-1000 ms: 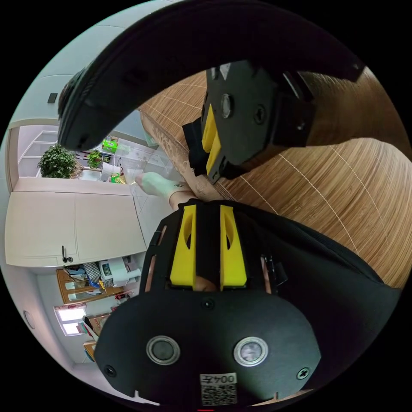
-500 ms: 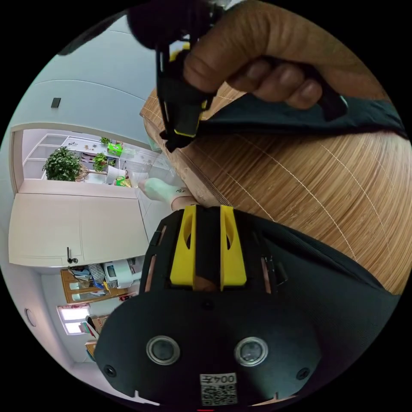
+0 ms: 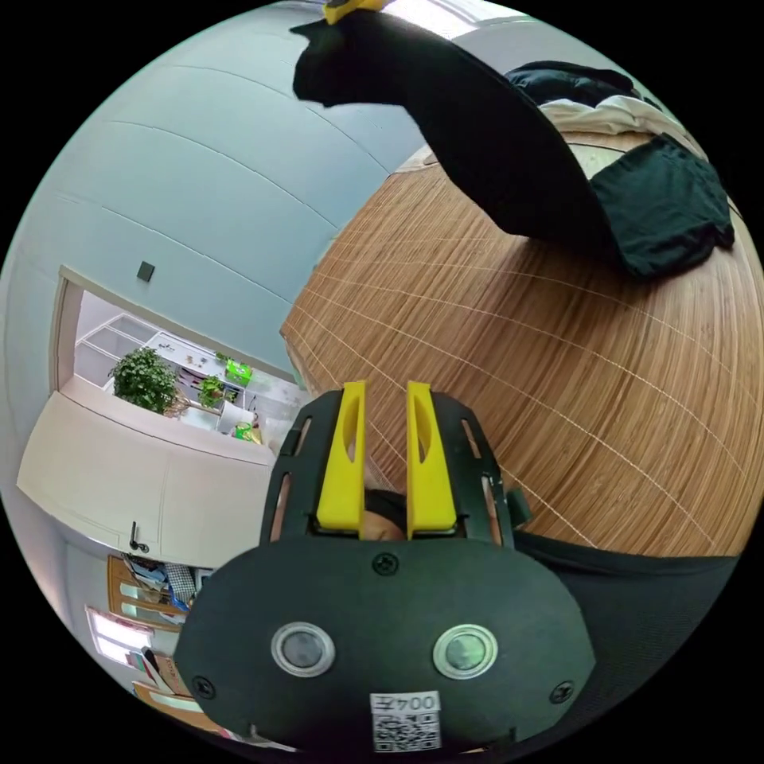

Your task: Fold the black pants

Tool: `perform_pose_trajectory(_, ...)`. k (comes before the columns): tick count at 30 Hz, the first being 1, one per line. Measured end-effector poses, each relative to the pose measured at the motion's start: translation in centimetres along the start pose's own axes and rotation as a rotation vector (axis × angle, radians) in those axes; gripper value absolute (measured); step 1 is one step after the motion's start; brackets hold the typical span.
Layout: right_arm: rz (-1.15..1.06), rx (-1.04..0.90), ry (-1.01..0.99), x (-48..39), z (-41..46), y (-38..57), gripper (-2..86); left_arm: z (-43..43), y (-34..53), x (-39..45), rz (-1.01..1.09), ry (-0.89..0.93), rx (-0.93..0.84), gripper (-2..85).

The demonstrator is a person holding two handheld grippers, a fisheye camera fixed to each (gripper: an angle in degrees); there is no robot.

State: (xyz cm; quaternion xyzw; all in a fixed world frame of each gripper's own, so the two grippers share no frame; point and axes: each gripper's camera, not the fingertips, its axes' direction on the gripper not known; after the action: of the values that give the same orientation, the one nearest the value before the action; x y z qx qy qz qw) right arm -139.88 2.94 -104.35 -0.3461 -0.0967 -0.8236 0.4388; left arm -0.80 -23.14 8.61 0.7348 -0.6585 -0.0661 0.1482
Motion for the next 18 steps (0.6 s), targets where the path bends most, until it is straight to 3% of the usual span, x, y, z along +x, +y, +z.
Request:
perform_pose_trajectory(7,0.131,0.203,0.129,13.3,-18.7,11.9,3.1,0.3,-0.4,3.9,0.068,0.059,-0.005,7.8)
perform_pose_trajectory(11,0.260,0.197,0.257,23.0,-22.8,21.1,3.7,0.0,-1.6,6.7,0.079,0.106,-0.008,7.6)
perform_pose_trajectory(15,0.613,0.048,0.290,35.4,-22.4,32.7,6.3,-2.2,-4.5,11.0,0.130,0.125,0.046,7.1)
perform_pose_trajectory(18,0.781,0.155,0.328,37.1,-24.2,38.4,8.1,-4.1,-7.2,13.6,0.162,0.115,0.112,6.5)
